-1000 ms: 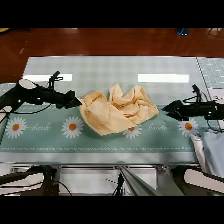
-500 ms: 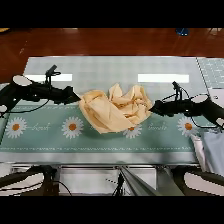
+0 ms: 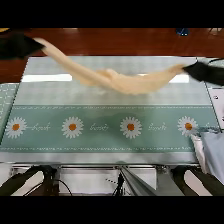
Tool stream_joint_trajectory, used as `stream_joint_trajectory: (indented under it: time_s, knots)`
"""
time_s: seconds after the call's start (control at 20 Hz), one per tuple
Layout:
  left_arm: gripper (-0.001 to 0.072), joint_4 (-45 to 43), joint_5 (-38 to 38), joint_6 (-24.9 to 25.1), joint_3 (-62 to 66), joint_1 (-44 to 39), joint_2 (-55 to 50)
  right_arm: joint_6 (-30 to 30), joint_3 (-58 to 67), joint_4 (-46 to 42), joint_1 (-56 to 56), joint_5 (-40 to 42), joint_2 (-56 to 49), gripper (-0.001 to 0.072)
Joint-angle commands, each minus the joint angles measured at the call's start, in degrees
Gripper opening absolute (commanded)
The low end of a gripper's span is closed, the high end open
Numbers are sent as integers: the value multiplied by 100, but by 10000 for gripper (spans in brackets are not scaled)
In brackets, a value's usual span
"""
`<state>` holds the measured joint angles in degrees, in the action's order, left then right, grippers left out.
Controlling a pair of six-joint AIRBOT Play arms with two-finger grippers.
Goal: Fold the shirts.
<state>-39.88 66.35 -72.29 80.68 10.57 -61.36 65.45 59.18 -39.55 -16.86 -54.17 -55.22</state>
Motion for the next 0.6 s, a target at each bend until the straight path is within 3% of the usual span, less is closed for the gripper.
stream_joint_trajectory:
  time_s: [0.0,0.35,0.55]
  knots:
    - [22,4,-186,-146,1047,201,811,74,883,-37,-284,-157,964,32]
    - [22,-479,-603,-146,1805,203,1971,859,2358,-1143,-284,-247,1650,32]
    - [22,-1132,-144,-297,1803,203,2398,1290,2935,-2166,-273,-1344,1753,32]
